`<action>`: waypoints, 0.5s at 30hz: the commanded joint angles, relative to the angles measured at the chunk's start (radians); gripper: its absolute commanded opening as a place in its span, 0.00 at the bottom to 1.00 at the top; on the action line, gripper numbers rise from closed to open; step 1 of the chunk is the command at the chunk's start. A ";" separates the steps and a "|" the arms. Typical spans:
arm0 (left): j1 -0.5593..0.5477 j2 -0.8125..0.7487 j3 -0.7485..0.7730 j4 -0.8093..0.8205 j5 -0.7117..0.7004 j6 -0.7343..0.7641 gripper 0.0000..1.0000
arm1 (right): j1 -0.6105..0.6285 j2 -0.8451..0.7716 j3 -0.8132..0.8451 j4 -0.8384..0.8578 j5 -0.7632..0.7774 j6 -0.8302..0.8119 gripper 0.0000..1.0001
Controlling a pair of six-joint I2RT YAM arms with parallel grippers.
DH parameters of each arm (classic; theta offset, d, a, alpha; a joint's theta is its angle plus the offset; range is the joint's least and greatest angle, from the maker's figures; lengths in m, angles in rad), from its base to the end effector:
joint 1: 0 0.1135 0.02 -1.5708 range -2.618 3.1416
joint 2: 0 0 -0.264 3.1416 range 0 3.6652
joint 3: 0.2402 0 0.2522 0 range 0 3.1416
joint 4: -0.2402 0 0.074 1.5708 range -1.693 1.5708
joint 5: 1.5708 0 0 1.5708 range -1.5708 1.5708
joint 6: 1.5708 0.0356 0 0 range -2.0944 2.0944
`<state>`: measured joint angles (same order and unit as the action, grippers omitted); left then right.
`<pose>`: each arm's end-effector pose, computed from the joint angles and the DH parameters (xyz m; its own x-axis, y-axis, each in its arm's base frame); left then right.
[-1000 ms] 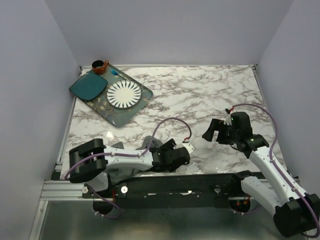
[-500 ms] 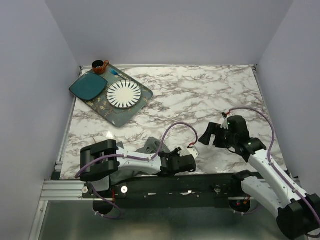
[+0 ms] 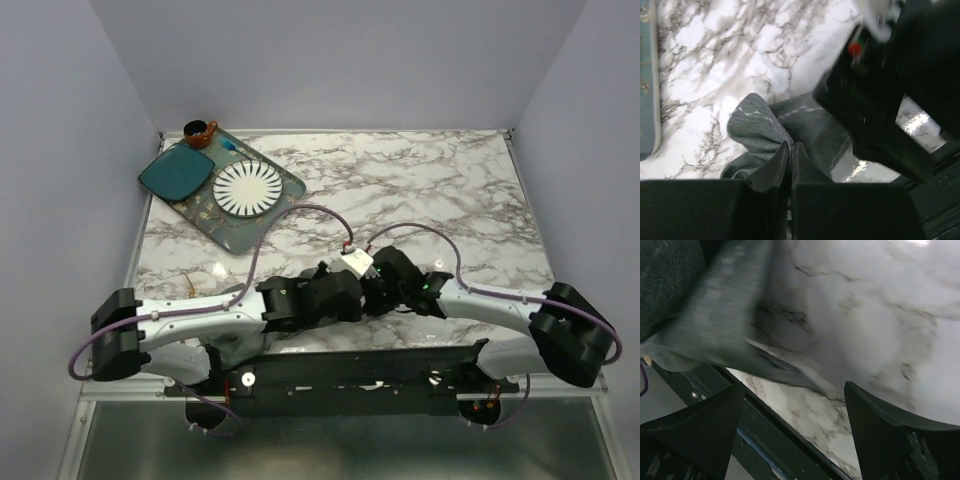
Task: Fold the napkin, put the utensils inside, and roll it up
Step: Grab the napkin with the left arm, then flatten the napkin out
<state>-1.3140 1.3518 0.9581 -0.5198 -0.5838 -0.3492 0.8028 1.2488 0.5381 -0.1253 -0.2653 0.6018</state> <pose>0.0889 -0.2612 0.2505 -0.4358 0.5355 -0.7234 0.6092 0.7672 0.2010 0.1558 0.1747 0.1692 -0.8870 -0.1320 -0.4425 -0.3810 0.7505 0.5399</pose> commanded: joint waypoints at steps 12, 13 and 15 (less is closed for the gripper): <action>0.225 -0.379 -0.058 -0.063 0.110 0.013 0.00 | 0.147 0.135 0.221 0.056 0.338 -0.008 0.01; 0.243 -0.393 -0.038 -0.065 0.095 0.024 0.00 | 0.147 0.111 0.250 -0.079 0.407 -0.008 0.01; 0.301 -0.436 -0.009 -0.039 0.018 0.071 0.00 | 0.136 0.031 0.307 -0.244 0.635 -0.011 0.01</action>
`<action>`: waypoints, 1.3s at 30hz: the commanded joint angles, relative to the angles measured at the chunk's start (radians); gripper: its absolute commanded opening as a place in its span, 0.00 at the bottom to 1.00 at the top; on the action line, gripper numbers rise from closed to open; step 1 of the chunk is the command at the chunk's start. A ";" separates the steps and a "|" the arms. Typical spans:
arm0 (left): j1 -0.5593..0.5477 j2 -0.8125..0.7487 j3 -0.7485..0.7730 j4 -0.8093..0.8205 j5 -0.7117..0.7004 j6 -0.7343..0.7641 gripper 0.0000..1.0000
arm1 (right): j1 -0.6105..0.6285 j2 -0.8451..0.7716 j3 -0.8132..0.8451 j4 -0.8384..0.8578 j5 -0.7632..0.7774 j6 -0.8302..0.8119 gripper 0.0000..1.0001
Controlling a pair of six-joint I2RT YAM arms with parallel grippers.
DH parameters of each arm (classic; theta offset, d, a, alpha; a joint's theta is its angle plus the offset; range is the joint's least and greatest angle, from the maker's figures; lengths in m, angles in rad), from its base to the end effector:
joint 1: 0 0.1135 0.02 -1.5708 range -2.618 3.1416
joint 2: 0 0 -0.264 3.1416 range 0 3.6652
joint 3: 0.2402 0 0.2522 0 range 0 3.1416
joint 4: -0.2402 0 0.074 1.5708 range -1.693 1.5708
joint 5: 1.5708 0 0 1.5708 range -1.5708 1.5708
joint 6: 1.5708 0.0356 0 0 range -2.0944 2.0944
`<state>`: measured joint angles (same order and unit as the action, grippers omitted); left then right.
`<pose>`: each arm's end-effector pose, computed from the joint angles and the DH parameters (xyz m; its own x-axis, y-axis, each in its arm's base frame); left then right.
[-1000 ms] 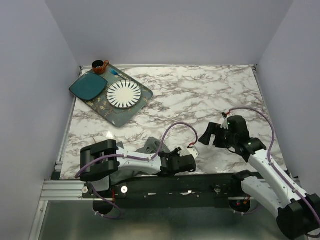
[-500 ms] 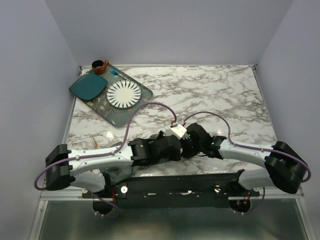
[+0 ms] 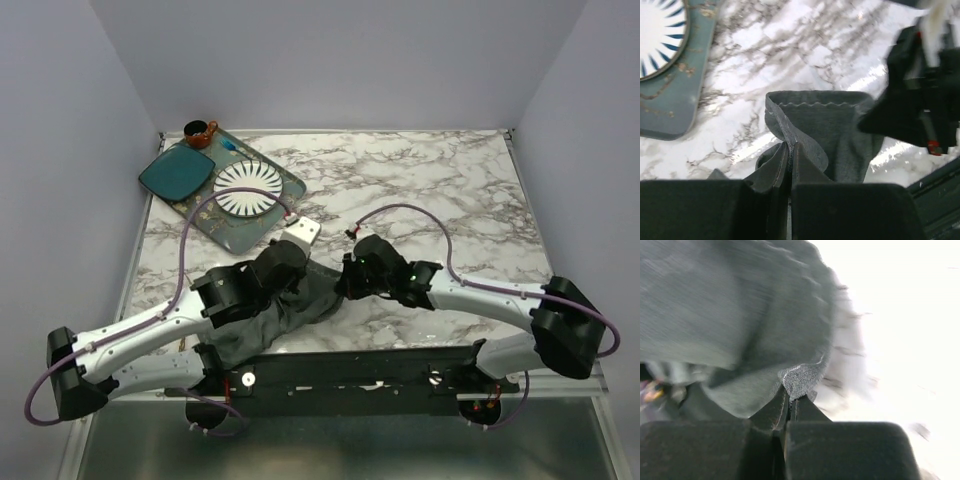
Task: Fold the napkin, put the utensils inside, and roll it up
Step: Flatten the napkin out
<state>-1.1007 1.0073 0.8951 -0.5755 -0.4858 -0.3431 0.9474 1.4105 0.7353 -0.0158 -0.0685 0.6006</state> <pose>0.1102 -0.1803 0.3019 -0.4810 0.2900 -0.8274 0.4918 0.8705 0.0192 0.1679 0.2377 0.1980 -0.7821 -0.1219 -0.6111 -0.4834 0.7376 0.4715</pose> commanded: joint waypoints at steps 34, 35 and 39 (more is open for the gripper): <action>0.360 0.097 0.774 0.318 0.365 0.431 0.00 | -0.202 -0.553 1.072 -0.869 0.548 -0.530 0.01; 0.372 0.159 0.775 0.301 0.357 0.426 0.00 | -0.202 -0.544 1.043 -0.880 0.625 -0.526 0.01; 0.499 0.414 0.890 0.162 0.363 0.299 0.00 | -0.237 -0.461 0.920 -0.961 0.871 -0.457 0.01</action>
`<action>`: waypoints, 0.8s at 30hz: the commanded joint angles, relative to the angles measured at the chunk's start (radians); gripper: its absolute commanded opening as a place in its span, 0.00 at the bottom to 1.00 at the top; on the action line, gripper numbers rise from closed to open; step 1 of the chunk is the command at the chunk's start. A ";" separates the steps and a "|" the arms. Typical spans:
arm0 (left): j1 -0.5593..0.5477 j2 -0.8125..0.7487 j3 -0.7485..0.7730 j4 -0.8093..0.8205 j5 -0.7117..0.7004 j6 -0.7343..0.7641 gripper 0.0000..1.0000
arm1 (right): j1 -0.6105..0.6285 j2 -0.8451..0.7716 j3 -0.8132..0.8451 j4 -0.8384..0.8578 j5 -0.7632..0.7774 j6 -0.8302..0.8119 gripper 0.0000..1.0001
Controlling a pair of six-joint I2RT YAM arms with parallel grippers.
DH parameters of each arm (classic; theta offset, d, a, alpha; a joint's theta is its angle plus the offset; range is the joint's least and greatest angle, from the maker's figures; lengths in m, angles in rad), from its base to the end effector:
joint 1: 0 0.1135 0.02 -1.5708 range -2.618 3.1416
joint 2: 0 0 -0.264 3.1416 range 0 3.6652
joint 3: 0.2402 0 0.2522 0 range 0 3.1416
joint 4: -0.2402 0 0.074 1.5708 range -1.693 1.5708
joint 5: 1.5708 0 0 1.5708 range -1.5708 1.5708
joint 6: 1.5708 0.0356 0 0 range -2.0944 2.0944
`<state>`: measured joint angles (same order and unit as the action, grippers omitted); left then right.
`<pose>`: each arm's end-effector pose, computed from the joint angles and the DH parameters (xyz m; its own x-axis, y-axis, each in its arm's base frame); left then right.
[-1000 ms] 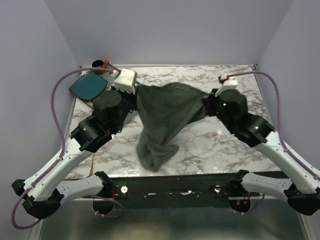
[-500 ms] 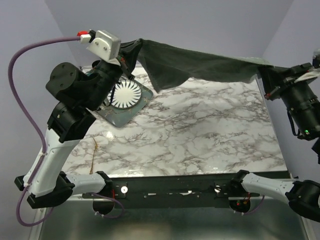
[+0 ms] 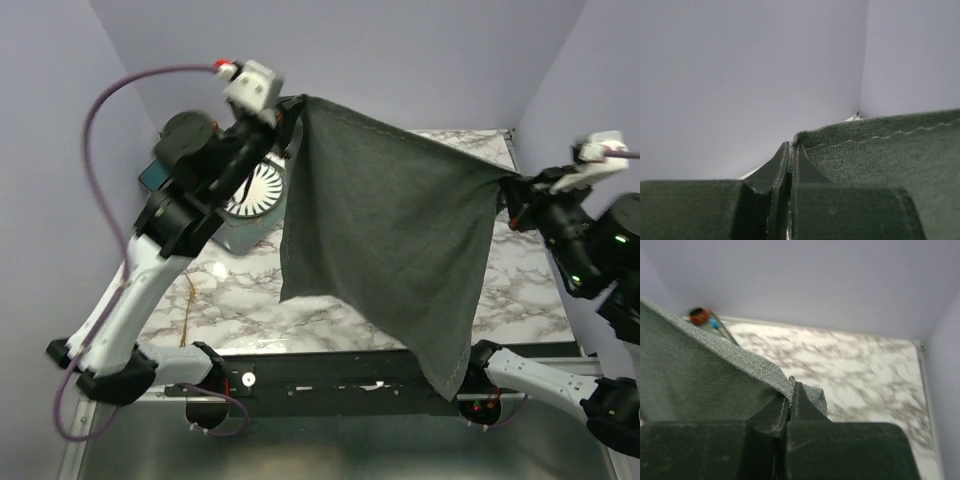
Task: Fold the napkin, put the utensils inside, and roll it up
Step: Flatten the napkin out
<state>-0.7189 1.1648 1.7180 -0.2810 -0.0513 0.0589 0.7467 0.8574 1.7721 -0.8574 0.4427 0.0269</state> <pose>0.1503 -0.1291 0.5652 0.2385 -0.1306 -0.9623 0.6075 0.7931 0.0429 0.0508 0.0262 0.5499 0.0340 0.0645 -0.9973 -0.3009 0.9523 0.0514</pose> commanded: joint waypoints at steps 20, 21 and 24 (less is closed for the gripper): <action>0.243 1.057 0.543 -0.130 -0.108 -0.120 0.97 | -0.669 0.948 -0.135 -0.068 0.053 0.132 1.00; 0.243 1.028 0.513 -0.135 -0.090 -0.151 0.97 | -0.667 0.936 -0.161 -0.075 0.018 0.161 1.00; 0.237 0.923 0.363 -0.139 0.004 -0.227 0.90 | -0.668 0.856 -0.308 -0.019 -0.145 0.237 1.00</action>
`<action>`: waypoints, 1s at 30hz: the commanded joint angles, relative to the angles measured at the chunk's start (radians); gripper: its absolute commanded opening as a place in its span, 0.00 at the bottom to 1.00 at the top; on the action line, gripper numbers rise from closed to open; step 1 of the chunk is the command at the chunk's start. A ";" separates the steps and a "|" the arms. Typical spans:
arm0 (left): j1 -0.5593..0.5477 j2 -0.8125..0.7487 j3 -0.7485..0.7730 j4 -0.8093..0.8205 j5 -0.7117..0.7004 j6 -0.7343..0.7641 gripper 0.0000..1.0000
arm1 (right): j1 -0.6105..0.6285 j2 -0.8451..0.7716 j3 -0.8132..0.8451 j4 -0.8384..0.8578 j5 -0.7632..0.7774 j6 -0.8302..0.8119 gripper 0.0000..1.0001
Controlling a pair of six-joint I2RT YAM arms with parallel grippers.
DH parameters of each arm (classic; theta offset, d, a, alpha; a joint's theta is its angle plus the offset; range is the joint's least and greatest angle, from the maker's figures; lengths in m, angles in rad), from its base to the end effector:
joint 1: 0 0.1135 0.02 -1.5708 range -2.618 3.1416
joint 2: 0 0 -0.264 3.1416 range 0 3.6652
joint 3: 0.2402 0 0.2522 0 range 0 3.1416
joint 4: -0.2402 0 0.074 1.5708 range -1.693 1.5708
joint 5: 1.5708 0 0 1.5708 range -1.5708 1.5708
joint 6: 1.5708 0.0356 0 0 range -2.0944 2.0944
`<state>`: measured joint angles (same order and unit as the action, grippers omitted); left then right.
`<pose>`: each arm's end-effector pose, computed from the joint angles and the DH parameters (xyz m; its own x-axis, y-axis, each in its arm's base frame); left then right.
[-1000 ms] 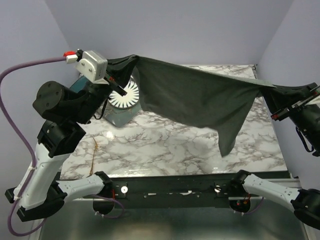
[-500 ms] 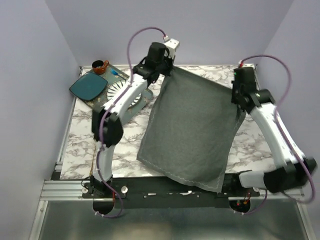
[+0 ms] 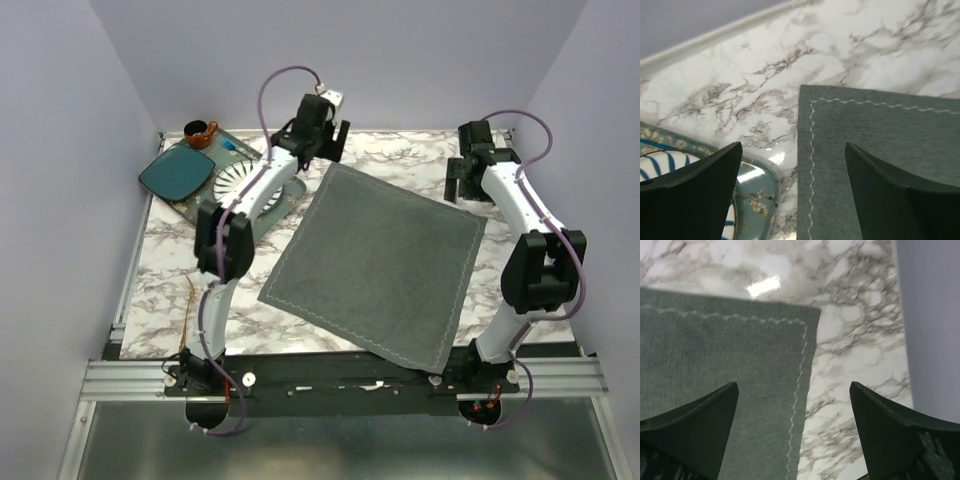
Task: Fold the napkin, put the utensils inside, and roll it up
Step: Flatten the napkin out
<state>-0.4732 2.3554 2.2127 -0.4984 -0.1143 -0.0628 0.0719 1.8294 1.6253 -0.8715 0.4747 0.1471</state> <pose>0.4871 -0.2448 0.2595 -0.5546 0.2139 -0.8041 0.3373 0.9412 0.0178 0.3899 0.0118 0.2849 -0.8457 0.0698 -0.5290 0.2797 0.9022 -0.3282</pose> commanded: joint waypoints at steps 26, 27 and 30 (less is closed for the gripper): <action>-0.114 -0.228 -0.776 0.563 0.241 -0.540 0.55 | -0.148 0.070 -0.380 0.322 -0.343 0.378 0.55; -0.111 -0.194 -0.751 0.552 0.243 -0.540 0.56 | -0.158 0.083 -0.348 0.318 -0.349 0.371 0.56; -0.107 -0.139 -0.703 0.583 0.284 -0.577 0.58 | -0.181 0.132 -0.280 0.270 -0.375 0.367 0.57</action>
<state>-0.5816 2.1414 1.4445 0.0319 0.1043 -0.5858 -0.0708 1.8896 1.2587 -0.5713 0.1295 0.5133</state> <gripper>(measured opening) 0.572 0.563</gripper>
